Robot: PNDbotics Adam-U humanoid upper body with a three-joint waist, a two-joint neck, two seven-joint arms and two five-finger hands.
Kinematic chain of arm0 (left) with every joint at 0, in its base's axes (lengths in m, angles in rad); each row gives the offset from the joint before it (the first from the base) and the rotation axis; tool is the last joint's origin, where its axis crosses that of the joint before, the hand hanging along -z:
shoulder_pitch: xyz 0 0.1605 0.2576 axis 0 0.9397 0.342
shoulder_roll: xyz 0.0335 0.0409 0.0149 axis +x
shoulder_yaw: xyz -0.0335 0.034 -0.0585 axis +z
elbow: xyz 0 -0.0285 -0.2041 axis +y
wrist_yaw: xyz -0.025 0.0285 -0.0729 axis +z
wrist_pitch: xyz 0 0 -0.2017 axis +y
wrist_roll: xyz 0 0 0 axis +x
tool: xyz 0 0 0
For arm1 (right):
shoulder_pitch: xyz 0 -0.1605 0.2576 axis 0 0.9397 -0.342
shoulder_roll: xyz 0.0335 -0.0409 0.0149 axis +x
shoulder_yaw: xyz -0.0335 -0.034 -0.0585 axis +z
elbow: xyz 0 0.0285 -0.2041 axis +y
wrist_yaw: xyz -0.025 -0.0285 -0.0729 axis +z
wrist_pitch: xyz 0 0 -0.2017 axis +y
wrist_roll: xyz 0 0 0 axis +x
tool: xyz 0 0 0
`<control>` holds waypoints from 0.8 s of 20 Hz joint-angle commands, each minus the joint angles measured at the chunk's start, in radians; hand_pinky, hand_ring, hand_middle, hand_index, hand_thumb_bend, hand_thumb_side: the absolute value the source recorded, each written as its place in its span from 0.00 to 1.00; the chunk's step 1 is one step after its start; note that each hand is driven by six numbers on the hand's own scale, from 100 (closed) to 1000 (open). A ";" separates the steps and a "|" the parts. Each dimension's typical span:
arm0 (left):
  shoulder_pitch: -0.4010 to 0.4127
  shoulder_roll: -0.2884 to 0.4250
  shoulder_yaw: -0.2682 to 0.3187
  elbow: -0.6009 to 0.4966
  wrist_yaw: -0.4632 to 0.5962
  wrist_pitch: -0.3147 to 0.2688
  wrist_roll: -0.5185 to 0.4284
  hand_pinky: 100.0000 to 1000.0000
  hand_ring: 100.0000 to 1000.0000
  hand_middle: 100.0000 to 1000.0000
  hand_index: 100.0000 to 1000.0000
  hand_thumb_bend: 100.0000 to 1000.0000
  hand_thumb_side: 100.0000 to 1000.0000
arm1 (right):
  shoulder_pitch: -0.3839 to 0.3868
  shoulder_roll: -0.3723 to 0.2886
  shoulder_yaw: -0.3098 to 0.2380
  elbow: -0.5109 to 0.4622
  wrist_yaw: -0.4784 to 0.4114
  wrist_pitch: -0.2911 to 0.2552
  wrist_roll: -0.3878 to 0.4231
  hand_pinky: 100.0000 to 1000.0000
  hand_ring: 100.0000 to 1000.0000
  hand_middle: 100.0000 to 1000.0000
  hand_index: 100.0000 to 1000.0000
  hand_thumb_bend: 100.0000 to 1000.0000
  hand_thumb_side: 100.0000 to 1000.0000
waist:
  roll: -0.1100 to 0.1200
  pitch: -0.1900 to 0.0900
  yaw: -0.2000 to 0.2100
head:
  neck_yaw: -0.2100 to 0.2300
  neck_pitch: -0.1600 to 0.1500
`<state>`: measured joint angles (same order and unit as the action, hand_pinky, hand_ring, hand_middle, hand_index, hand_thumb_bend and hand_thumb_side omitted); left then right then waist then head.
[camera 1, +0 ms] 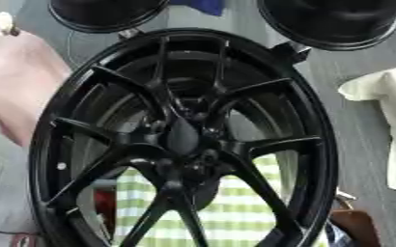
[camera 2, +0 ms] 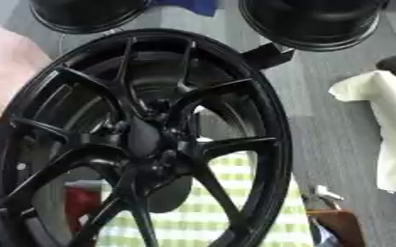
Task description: Pull the pin out of the wheel hub.
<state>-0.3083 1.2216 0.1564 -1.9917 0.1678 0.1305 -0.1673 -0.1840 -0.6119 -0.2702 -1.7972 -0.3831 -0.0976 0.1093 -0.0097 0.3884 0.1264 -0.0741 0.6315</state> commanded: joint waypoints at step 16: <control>0.279 -0.243 0.052 -0.008 -0.312 -0.046 0.080 0.76 0.51 0.28 0.47 0.00 0.17 | -0.001 0.009 -0.023 -0.024 -0.019 -0.010 -0.017 1.00 0.80 0.63 0.57 0.00 0.65 | -0.040 -0.029 0.013 | 0.011 0.009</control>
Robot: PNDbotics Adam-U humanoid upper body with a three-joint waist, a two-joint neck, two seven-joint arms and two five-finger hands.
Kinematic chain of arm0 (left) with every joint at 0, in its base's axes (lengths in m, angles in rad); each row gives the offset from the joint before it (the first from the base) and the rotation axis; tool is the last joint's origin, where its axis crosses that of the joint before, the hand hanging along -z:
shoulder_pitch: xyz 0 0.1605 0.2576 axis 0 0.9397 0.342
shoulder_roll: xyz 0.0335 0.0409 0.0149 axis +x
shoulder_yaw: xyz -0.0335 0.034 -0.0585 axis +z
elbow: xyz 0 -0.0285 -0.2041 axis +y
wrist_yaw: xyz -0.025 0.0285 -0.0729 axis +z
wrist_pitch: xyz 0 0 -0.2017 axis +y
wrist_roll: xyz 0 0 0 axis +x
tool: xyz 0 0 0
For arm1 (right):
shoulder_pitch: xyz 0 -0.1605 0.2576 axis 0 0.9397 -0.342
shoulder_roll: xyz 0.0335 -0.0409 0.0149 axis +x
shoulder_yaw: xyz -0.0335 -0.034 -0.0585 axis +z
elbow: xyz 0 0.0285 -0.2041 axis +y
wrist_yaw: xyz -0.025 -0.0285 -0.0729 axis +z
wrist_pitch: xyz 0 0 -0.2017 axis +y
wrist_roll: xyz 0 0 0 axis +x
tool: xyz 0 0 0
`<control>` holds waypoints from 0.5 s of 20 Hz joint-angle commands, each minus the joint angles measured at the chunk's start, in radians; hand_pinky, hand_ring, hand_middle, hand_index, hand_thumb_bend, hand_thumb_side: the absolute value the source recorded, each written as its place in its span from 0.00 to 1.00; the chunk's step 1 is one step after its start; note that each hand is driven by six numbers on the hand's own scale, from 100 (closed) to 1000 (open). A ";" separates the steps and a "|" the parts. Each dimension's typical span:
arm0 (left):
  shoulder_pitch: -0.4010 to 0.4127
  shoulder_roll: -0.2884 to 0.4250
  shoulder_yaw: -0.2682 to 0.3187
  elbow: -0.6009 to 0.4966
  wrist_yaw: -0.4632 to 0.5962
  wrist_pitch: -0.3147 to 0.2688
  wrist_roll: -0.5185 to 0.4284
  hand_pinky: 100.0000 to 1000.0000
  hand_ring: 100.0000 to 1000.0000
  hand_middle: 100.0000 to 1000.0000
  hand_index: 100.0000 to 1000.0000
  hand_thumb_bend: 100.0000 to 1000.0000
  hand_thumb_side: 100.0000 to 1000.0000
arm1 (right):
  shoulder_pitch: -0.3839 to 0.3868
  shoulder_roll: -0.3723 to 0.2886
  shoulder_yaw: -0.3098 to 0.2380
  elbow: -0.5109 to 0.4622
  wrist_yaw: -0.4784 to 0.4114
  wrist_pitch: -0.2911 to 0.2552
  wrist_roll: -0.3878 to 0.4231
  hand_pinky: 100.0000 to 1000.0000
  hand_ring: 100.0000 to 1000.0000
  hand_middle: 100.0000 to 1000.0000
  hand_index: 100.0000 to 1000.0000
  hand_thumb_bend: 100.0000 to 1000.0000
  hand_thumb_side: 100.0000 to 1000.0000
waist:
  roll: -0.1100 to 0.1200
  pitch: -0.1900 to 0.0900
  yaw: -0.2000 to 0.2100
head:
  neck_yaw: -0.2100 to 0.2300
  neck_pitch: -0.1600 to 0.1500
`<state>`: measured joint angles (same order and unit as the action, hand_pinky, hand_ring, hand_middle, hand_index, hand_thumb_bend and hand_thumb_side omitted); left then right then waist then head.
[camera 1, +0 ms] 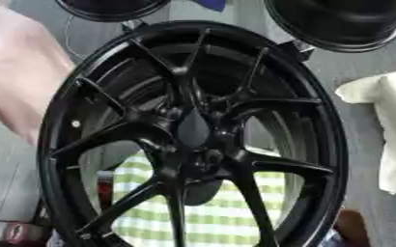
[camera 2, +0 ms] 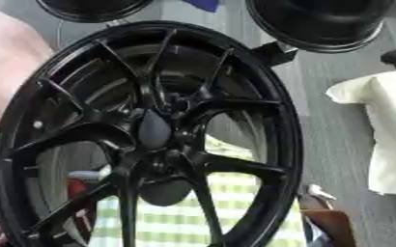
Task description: Pull the pin out of the wheel hub.
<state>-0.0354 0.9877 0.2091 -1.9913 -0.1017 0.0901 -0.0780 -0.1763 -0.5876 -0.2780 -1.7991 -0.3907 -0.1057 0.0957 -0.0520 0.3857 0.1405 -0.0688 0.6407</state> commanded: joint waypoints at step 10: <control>0.076 -0.148 -0.007 -0.009 -0.254 0.061 -0.127 0.98 0.88 0.86 0.95 0.13 0.77 | -0.008 0.001 -0.018 -0.022 -0.011 -0.001 -0.002 1.00 0.80 0.64 0.57 0.00 0.65 | -0.011 -0.018 -0.003 | -0.005 -0.019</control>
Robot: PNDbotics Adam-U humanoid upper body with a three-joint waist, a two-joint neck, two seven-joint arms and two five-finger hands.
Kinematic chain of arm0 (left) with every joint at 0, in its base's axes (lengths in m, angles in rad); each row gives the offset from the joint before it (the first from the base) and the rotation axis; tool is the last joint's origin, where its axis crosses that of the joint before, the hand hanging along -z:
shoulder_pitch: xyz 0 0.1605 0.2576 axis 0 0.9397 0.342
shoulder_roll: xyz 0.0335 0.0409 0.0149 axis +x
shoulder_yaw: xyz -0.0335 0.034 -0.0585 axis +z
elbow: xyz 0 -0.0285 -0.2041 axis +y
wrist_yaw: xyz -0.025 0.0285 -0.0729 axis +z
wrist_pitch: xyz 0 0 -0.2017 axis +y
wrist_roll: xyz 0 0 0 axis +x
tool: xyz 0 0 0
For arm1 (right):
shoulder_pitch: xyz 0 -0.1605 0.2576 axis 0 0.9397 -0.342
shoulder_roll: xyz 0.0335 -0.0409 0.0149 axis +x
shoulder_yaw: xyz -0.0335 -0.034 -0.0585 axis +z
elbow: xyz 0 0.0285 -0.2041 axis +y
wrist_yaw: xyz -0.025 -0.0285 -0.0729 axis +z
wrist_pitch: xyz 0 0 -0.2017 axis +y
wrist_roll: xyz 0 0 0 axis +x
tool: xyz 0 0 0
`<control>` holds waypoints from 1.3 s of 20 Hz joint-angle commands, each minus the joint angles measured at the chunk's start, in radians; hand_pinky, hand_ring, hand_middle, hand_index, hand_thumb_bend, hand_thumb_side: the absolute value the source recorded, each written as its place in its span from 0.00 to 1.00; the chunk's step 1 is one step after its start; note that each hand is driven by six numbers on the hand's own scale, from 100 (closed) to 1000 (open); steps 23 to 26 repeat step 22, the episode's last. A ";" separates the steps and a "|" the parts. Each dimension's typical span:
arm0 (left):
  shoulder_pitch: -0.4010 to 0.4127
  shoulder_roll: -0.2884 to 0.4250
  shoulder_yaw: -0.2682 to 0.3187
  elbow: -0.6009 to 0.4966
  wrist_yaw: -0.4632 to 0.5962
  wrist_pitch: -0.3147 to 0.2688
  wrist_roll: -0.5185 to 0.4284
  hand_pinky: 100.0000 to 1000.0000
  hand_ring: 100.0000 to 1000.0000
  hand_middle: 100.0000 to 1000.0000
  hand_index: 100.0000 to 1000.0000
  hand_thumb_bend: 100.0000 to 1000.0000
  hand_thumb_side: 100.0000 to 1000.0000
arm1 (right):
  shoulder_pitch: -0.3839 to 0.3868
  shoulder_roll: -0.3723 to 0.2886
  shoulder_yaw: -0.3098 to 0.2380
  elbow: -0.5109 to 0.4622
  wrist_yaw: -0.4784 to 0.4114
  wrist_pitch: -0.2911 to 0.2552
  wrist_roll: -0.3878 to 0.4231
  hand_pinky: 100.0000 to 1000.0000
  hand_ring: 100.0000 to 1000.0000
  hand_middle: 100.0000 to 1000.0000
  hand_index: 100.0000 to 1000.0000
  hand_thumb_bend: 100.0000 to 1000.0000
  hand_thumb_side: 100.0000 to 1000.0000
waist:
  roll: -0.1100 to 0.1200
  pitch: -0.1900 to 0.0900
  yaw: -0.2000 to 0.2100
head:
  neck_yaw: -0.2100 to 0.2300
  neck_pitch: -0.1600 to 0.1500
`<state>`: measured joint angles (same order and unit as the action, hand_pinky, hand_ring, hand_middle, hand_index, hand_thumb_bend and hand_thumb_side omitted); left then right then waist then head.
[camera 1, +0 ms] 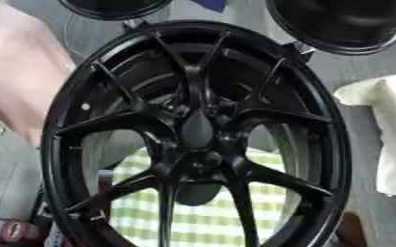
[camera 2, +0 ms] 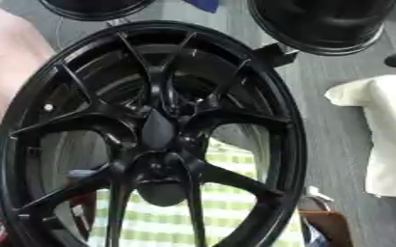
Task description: Pull the pin out of the wheel hub.
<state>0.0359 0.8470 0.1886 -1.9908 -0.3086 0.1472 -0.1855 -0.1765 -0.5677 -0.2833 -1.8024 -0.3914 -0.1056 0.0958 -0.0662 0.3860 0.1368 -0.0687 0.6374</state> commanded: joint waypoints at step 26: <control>-0.133 -0.143 0.033 -0.009 0.766 -0.453 0.368 0.91 0.70 0.60 0.77 0.00 0.69 | -0.003 -0.028 -0.010 -0.043 -0.008 -0.019 -0.014 1.00 0.80 0.64 0.58 0.00 0.63 | -0.004 -0.036 -0.005 | -0.004 -0.015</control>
